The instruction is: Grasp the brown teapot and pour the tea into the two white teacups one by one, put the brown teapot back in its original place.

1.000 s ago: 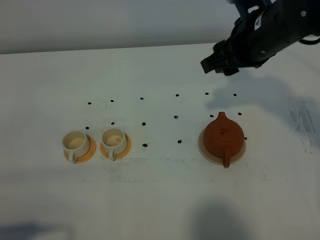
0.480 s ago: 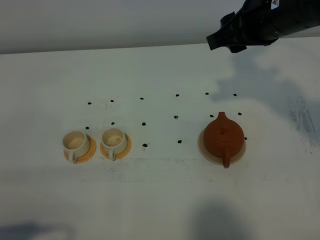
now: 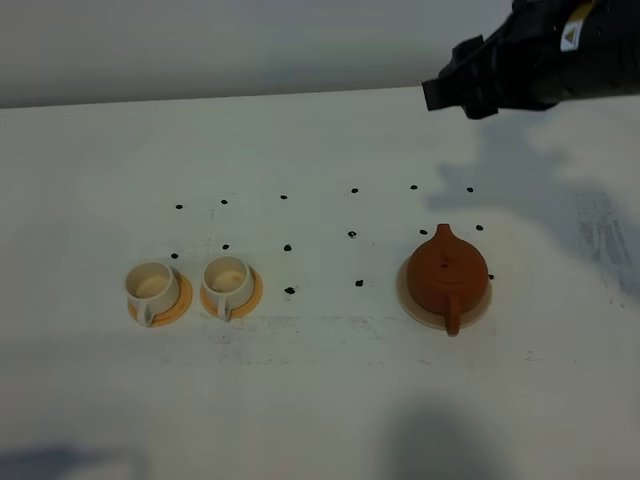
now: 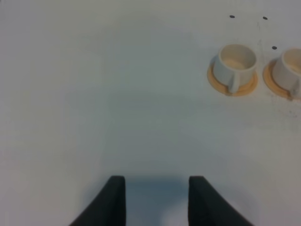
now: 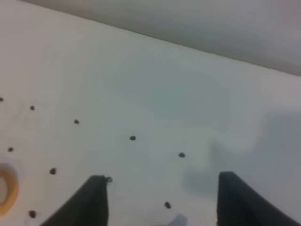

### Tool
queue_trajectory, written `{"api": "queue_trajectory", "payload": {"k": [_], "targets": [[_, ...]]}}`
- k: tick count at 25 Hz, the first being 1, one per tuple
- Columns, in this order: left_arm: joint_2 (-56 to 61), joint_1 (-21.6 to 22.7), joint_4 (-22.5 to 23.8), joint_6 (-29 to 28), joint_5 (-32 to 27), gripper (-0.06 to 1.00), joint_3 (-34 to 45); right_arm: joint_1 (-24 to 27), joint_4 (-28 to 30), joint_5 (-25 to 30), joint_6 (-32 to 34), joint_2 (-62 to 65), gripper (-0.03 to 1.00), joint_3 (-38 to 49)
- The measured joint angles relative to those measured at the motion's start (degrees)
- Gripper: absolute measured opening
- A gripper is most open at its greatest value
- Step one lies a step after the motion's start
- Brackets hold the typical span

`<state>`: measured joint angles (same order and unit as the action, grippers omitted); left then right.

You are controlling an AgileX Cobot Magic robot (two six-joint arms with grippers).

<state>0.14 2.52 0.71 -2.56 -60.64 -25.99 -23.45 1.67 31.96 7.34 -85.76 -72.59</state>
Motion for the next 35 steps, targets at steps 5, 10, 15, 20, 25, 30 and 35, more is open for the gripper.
{"api": "queue_trajectory", "payload": {"k": [5,10,15,20,25,30,35], "targets": [[0.0,0.0,0.0,0.0,0.0,0.33,0.0,0.0,-0.42,-0.84,1.4,0.74,0.51,4.35],[0.0,0.0,0.0,-0.07,0.0,0.33,0.0,0.18,-0.42,-0.94,3.78,1.82,0.51,7.59],[0.0,0.0,0.0,-0.03,0.0,0.33,0.0,0.55,-0.42,-1.85,5.75,3.62,0.51,9.72],[0.0,0.0,0.0,-0.03,0.0,0.33,0.0,0.55,-0.42,-2.86,7.38,5.41,0.51,13.65],[0.0,0.0,0.0,-0.03,0.0,0.33,0.0,0.55,-0.23,-2.95,8.75,8.08,0.49,18.02],[0.0,0.0,0.0,-0.03,0.0,0.33,0.0,0.55,1.14,-2.28,11.15,10.64,0.46,22.52],[0.0,0.0,0.0,-0.03,0.0,0.33,0.0,0.55,0.5,-1.13,11.48,10.84,0.46,24.27]]}}
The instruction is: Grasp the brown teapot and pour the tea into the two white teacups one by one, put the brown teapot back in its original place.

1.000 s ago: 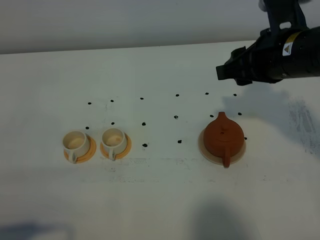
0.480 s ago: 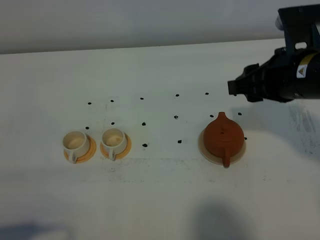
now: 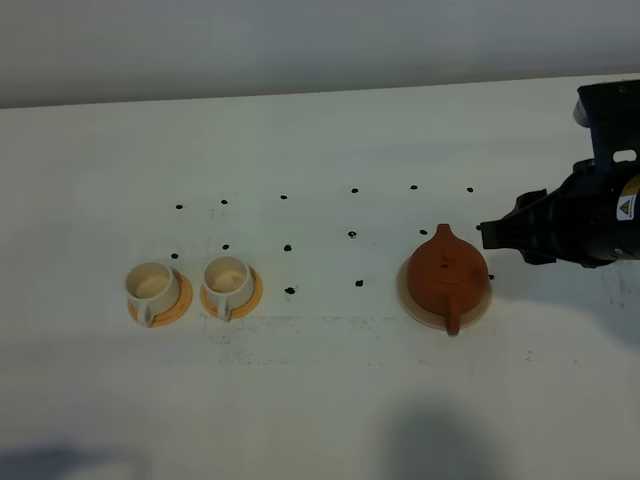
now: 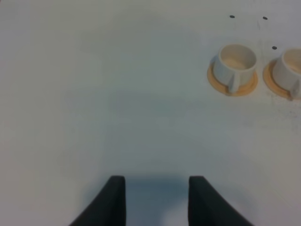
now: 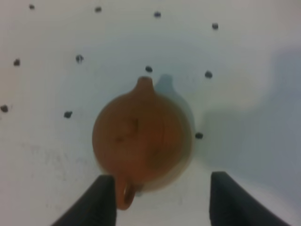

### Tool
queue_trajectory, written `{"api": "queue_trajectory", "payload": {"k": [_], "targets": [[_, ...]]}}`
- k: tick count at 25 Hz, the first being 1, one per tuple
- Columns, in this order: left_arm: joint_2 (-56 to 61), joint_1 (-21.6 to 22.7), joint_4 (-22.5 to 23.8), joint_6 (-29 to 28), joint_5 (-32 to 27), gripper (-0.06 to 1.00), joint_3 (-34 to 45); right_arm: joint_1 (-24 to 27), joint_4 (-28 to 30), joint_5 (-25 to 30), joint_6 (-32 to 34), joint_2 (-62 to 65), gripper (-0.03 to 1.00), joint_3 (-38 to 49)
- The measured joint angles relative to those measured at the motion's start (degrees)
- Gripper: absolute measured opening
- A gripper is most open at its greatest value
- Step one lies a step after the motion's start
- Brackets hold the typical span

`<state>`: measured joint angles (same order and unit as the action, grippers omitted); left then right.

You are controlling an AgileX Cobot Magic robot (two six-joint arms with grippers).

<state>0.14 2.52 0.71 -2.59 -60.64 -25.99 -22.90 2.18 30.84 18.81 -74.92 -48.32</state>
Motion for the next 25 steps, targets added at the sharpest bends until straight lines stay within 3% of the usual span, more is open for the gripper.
{"api": "queue_trajectory", "payload": {"k": [13,25], "targets": [[0.0,0.0,0.0,0.0,0.0,0.33,0.0,0.0,-3.07,0.37,-0.15,-9.65,0.46,0.02],[0.0,0.0,0.0,0.0,0.0,0.33,0.0,-2.58,-5.05,6.56,-1.26,-16.95,0.46,-7.56]]}}
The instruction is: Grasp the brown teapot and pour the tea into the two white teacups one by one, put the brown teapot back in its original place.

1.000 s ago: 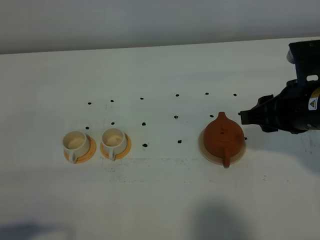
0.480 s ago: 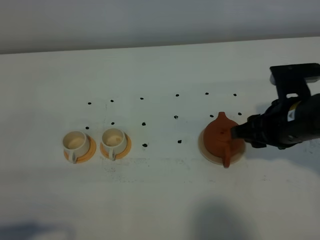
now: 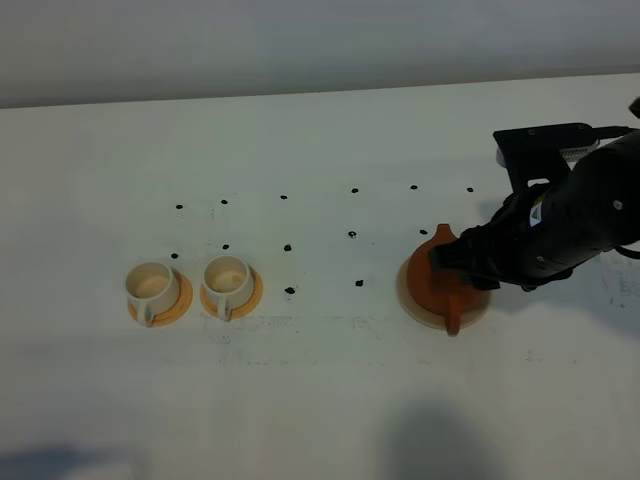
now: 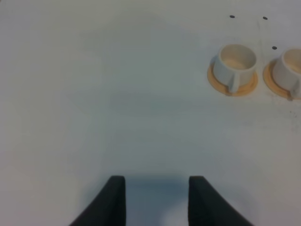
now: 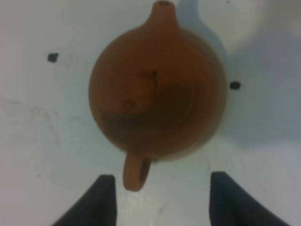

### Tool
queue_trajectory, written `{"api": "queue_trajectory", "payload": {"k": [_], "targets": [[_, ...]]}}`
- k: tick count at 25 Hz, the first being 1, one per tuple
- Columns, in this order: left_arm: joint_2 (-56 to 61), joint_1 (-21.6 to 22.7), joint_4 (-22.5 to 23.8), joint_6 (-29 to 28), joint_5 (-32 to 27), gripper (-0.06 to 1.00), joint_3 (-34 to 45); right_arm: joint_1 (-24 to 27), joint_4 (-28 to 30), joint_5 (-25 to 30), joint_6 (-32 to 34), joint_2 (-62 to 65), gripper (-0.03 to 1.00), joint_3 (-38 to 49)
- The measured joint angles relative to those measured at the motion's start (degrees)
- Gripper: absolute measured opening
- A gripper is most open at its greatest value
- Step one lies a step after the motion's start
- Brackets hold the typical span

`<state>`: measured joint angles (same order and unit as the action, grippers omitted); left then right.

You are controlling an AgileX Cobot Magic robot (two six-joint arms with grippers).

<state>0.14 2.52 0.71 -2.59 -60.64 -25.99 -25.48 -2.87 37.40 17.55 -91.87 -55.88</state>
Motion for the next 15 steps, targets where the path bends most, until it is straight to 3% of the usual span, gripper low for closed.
{"api": "queue_trajectory", "payload": {"k": [9,15], "targets": [[0.0,0.0,0.0,0.0,0.0,0.33,0.0,-1.63,0.38,6.8,0.0,-7.47,0.46,-5.69],[0.0,0.0,0.0,0.0,0.0,0.33,0.0,-1.63,1.14,8.1,0.0,-8.6,0.46,-7.87]]}}
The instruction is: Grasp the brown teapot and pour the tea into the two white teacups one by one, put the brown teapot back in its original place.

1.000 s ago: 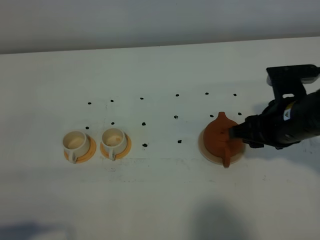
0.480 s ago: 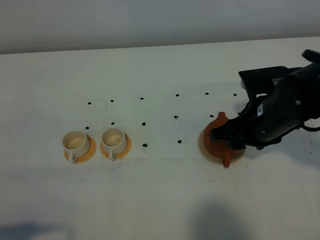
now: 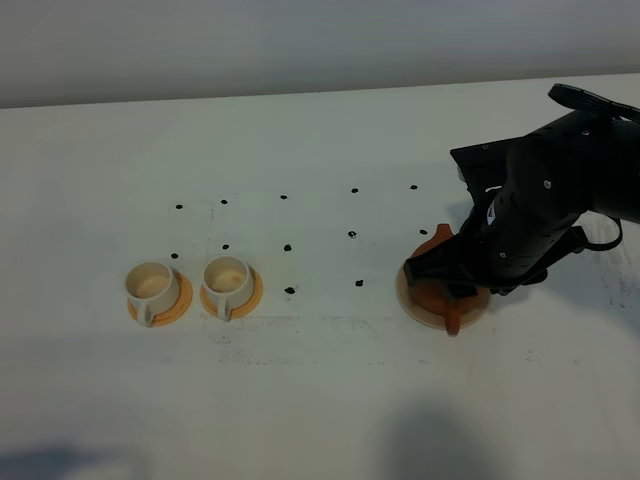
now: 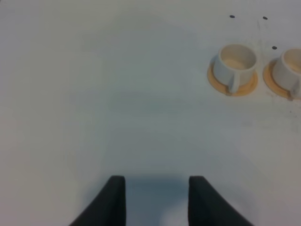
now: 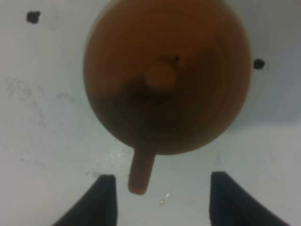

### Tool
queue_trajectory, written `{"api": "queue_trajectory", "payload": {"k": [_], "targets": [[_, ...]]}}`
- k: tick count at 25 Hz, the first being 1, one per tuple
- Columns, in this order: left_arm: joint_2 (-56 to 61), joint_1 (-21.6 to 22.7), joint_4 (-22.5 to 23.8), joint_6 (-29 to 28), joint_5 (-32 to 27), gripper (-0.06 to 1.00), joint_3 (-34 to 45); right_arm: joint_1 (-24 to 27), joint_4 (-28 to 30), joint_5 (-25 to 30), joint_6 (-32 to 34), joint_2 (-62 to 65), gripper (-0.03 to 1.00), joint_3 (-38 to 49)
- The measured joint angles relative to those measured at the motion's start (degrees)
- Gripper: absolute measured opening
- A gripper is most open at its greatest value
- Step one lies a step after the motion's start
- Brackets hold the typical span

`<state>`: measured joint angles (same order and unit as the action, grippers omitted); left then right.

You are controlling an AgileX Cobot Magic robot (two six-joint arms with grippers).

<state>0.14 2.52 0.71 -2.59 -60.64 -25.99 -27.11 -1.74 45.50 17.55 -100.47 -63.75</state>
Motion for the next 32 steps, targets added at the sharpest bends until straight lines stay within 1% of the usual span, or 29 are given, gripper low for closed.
{"api": "queue_trajectory", "payload": {"k": [11,15,20,26,32], "targets": [[0.0,0.0,0.0,0.0,0.0,0.33,0.0,0.0,0.54,2.75,-0.19,0.0,0.46,0.0],[0.0,0.0,0.0,0.0,0.0,0.33,0.0,0.0,-0.6,2.75,-1.04,0.0,0.46,0.0],[0.0,0.0,0.0,0.0,0.0,0.33,0.0,0.0,-1.79,2.34,-2.19,0.0,0.46,0.0],[0.0,0.0,0.0,0.0,0.0,0.33,0.0,-1.71,-3.87,0.36,-4.47,-1.04,0.46,0.0],[0.0,0.0,0.0,0.0,0.0,0.33,0.0,-1.71,-3.86,-0.49,-4.99,-4.14,0.46,-0.04]]}}
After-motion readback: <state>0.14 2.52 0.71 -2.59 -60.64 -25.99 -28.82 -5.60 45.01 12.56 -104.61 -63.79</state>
